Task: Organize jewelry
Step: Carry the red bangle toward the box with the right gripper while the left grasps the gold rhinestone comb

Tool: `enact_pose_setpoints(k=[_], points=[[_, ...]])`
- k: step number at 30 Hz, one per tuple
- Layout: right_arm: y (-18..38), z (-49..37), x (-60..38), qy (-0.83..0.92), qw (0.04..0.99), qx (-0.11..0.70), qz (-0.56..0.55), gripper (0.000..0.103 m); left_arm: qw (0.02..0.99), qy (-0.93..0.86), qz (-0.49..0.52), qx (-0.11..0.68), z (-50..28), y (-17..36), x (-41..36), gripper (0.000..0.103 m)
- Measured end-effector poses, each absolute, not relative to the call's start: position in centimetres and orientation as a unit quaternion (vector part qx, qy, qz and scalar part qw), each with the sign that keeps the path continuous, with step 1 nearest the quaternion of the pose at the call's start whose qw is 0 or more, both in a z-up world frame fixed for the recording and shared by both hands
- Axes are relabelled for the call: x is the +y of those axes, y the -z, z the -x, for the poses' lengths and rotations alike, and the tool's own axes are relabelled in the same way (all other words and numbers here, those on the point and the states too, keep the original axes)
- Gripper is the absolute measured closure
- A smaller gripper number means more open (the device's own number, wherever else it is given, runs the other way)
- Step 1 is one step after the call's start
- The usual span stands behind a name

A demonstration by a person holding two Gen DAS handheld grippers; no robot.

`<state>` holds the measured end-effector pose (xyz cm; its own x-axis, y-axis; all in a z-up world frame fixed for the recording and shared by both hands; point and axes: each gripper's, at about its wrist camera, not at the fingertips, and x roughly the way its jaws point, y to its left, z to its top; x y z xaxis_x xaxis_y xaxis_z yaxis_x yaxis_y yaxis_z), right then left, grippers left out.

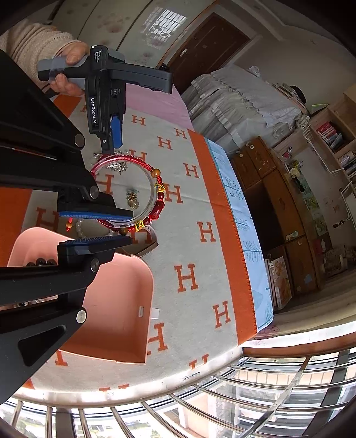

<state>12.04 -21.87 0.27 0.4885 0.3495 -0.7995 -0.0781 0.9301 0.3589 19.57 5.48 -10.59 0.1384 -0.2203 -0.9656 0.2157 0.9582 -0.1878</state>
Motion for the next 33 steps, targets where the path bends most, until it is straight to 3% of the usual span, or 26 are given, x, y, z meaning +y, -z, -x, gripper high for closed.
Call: enact_pose_setpoints(k=[24,26,28,33], points=[[1.6,-10.6,-24.2,-0.12,0.847,0.494,-0.159,0.092,0.746,0.065,-0.069,0.659,-20.6,14.7,3.3,0.063],[1.8,-10.6,-24.3,-0.12,0.846,0.494,-0.16,0.092,0.748,0.062,-0.062,0.658,-20.7,14.7,3.3,0.066],[2.0,-10.5,-24.3,-0.121,0.845,0.495,-0.161,0.092,0.748,0.06,-0.061,0.658,-20.7,14.5,3.5,0.079],[2.1,-10.2,-24.8,-0.122,0.846,0.491,-0.167,0.092,0.757,0.052,-0.071,0.647,-20.4,13.8,3.0,0.079]])
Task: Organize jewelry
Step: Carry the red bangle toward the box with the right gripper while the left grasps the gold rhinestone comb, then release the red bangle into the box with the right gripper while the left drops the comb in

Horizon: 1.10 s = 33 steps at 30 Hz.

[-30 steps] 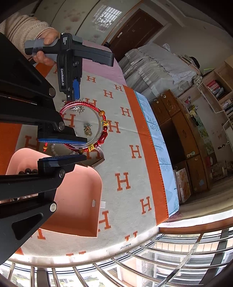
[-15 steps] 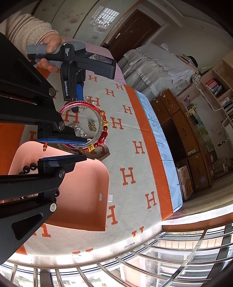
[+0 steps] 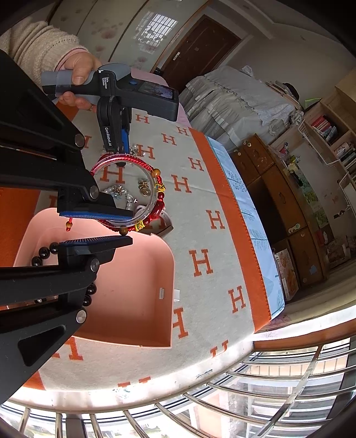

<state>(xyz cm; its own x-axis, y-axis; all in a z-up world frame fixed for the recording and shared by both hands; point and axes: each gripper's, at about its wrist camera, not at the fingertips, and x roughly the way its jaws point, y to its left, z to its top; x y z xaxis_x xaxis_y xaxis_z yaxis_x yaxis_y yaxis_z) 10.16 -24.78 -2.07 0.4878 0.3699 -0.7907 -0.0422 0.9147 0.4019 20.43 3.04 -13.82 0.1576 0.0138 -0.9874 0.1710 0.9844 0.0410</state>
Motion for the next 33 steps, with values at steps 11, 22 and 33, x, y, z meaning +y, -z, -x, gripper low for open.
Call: enact_pose_setpoints(k=[11,22,33], points=[[2.2,-8.5,-27.3,-0.099,0.855,0.479,-0.174,0.092,0.799,0.098,-0.093,0.586,-17.4,5.9,-1.4,0.079],[7.3,-10.6,-29.4,-0.02,0.854,0.502,-0.135,0.091,0.818,0.17,-0.128,0.535,-15.8,0.4,-11.0,0.079],[8.8,-10.6,-32.1,-0.032,0.865,0.454,-0.211,0.065,0.805,0.215,-0.139,0.536,-15.6,1.1,-17.7,0.079]])
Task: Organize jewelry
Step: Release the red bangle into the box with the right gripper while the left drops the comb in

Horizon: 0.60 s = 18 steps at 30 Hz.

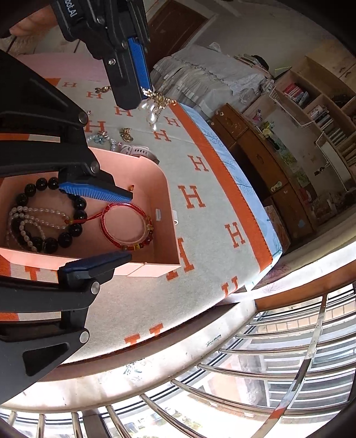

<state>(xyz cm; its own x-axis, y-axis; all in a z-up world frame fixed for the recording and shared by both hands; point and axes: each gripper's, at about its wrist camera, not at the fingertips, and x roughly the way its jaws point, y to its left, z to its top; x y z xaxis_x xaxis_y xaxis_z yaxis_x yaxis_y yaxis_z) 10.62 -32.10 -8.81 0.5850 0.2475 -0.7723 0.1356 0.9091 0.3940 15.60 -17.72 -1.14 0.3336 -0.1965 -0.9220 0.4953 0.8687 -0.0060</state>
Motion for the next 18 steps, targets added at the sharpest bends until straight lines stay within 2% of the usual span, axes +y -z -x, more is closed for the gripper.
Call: enact_pose_setpoints(k=[4,8,18], points=[[7.5,-7.7,-32.9,0.007,0.884,0.421,-0.206,0.065,0.796,0.221,-0.14,0.545,-16.4,2.7,-19.4,0.079],[6.8,-4.3,-33.4,0.014,0.894,0.395,-0.211,0.057,0.783,0.224,-0.143,0.562,-17.3,5.2,-20.8,0.079],[6.7,-2.1,-33.4,0.014,0.899,0.398,-0.182,0.056,0.764,0.226,-0.145,0.586,-18.4,10.1,-23.5,0.079]])
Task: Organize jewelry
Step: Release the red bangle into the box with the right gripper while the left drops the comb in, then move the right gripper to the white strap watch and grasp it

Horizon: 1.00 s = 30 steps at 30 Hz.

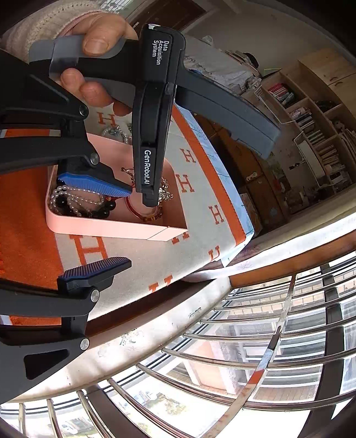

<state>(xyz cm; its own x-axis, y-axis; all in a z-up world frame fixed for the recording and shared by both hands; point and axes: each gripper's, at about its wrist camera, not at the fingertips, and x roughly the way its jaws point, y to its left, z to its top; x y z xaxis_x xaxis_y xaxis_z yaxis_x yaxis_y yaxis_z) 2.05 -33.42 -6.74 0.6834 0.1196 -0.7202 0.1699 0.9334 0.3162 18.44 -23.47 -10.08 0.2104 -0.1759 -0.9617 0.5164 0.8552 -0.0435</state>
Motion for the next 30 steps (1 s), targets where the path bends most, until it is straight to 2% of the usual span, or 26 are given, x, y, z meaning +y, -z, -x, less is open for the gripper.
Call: enact_pose_setpoints(k=[5,18,30], points=[[6.8,-0.9,-33.6,0.006,0.897,0.403,-0.183,0.056,0.753,0.226,-0.122,0.605,-19.4,10.7,-22.4,0.076],[7.2,-1.7,-33.0,-0.001,0.893,0.412,-0.181,0.056,0.775,0.233,-0.097,0.579,-17.3,6.5,-17.8,0.076],[5.9,-2.0,-30.4,-0.019,0.899,0.413,-0.148,0.056,0.818,0.16,-0.089,0.546,-15.0,2.0,-7.5,0.076]])
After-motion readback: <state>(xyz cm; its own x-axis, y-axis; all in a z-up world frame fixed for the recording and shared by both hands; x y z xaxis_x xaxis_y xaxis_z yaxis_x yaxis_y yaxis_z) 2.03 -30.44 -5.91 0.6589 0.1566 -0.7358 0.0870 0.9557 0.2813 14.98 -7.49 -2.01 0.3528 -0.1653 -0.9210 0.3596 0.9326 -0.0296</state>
